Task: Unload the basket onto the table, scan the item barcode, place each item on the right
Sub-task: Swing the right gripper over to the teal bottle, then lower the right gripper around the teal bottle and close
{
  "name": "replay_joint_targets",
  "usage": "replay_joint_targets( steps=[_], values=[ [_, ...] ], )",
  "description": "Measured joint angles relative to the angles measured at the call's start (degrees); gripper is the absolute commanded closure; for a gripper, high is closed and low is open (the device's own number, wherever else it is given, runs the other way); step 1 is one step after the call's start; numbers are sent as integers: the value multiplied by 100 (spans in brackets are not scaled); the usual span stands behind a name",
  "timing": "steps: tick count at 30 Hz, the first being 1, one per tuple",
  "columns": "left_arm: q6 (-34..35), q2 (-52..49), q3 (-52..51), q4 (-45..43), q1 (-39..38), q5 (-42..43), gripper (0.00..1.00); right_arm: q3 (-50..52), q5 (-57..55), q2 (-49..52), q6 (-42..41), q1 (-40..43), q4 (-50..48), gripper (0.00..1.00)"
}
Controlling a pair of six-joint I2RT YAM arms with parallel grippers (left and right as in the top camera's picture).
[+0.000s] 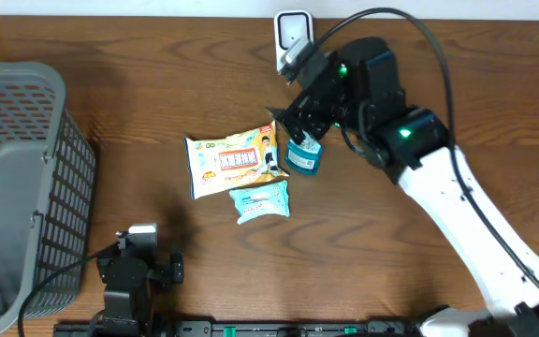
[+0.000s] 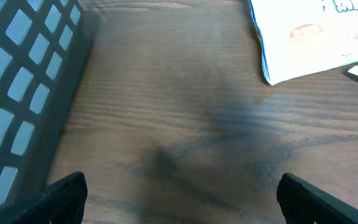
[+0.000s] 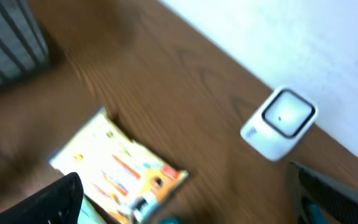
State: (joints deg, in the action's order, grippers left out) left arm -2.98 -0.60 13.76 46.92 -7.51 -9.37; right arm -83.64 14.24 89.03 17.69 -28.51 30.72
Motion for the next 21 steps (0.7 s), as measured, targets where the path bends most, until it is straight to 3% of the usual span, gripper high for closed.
replay_joint_targets(
  steps=[9,21],
  values=[
    [0,0,0,-2,0,0,2,7,-138,597,214,-116,319,1],
    [0,0,0,-2,0,0,2,7,-122,581,-476,-173,334,1]
  ],
)
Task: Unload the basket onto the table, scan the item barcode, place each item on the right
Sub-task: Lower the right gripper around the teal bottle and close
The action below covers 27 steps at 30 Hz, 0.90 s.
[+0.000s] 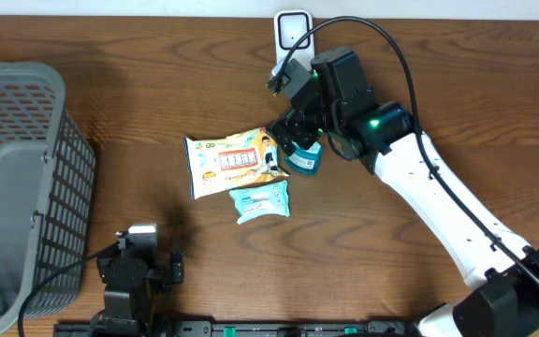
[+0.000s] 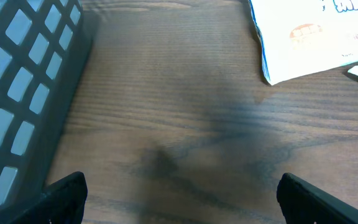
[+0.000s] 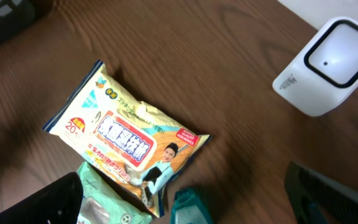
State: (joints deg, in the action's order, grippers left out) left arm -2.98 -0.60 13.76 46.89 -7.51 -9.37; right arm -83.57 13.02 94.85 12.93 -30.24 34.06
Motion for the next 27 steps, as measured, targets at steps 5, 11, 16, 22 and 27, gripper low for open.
replay_joint_targets(
  steps=[5,11,16,22,27],
  values=[
    [0,0,0,0,0,0,2,0,0,0,-289,0,0,1],
    [0,0,0,0,0,0,2,0,-66,0,-389,0,-2,1],
    [0,0,0,0,0,0,2,0,-136,0,-365,0,-2,1],
    [0,0,0,2,0,0,2,0,-157,46,-232,0,-68,1],
    [0,0,0,2,0,0,2,0,-175,444,-162,0,-146,1]
  ],
)
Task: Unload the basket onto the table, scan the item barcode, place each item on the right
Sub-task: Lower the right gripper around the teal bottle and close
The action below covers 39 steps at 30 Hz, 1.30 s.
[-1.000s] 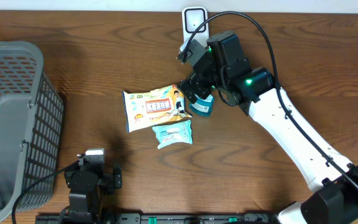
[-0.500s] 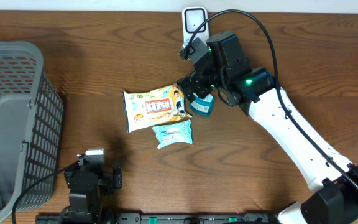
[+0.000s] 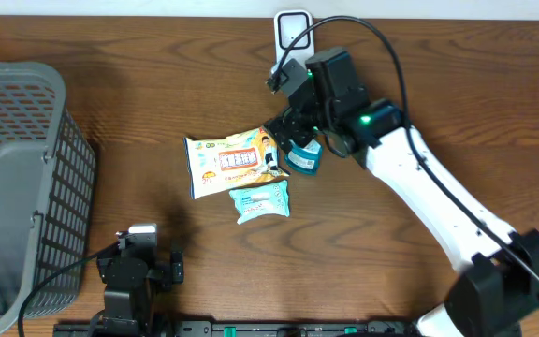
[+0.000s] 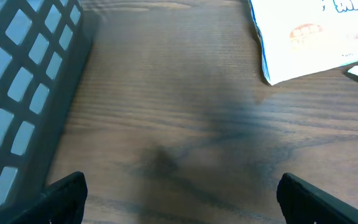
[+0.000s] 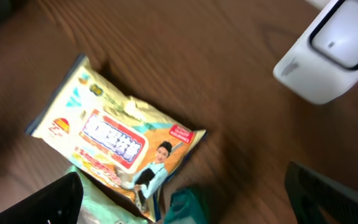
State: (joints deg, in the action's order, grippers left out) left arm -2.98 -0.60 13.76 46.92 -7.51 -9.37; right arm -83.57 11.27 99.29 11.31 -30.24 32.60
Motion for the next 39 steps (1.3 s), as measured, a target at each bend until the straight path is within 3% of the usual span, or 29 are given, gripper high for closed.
replay_joint_targets(
  steps=[22,39],
  values=[
    [0,0,0,-2,0,0,2,0,-393,365,308,0,992,1],
    [0,0,0,0,0,0,2,0,-621,640,330,0,1060,1]
  ],
)
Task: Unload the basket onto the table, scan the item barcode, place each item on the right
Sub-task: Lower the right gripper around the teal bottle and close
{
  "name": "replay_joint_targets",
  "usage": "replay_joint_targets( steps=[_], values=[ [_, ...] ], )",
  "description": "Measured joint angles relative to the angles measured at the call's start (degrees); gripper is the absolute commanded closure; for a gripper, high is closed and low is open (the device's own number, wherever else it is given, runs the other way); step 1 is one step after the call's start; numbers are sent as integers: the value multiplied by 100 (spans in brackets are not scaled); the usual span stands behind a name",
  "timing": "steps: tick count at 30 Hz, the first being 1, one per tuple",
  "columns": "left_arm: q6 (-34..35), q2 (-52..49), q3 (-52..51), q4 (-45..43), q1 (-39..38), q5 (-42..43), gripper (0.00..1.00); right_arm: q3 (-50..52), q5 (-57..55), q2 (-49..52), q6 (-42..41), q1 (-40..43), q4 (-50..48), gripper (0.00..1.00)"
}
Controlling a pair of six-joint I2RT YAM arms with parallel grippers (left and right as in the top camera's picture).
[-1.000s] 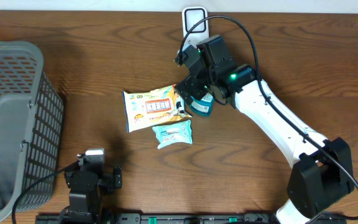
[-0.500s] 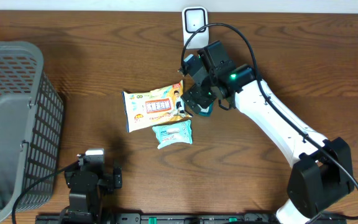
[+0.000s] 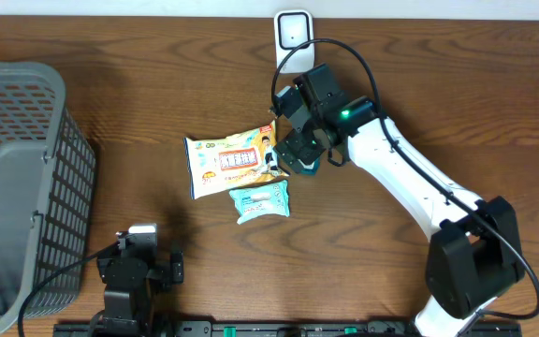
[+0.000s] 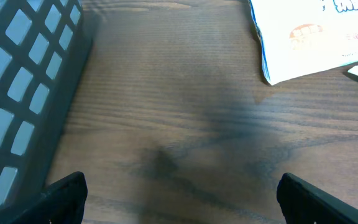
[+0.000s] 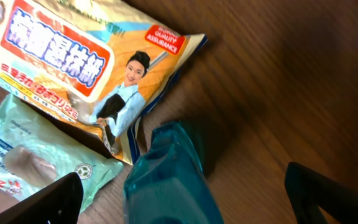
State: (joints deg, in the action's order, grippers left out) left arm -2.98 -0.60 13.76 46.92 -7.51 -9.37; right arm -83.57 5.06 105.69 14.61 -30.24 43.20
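A teal-blue plastic item (image 5: 176, 177) lies on the wooden table beside a yellow snack pack (image 5: 86, 56); from overhead the teal item (image 3: 305, 165) peeks out under my right arm. My right gripper (image 5: 188, 205) is open and low over it, one finger on each side and apart from it. The white barcode scanner (image 3: 293, 31) stands at the table's far edge. My left gripper (image 4: 179, 202) is open over bare wood near the front edge, with nothing between its fingers.
A pale green wrapped pack (image 3: 260, 200) lies just in front of the yellow pack (image 3: 232, 161). A grey mesh basket (image 3: 17, 178) fills the left side. A small orange item sits at the right edge.
My right gripper has come down closer to the teal item, which now fills the space between its open fingers; the scanner has left its wrist view. The left arm has not moved.
My right gripper was first high above the packs with the scanner in its view. Then it looked down on the yellow pack and the scanner, then stood lower over them. Now it is low, open astride the teal item. The left arm stayed still.
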Motion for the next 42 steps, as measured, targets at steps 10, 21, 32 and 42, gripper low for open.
replay_joint_targets(
  steps=[10,21,32,42],
  values=[
    [0,0,0,-2,0,0,2,0,-2,11,31,0,48,23],
    [0,0,0,-2,0,0,2,0,-2,11,63,4,52,44],
    [0,0,0,-2,0,0,2,151,17,13,57,94,-90,57],
    [0,0,0,-2,0,0,2,179,22,13,59,98,-155,69]
  ],
)
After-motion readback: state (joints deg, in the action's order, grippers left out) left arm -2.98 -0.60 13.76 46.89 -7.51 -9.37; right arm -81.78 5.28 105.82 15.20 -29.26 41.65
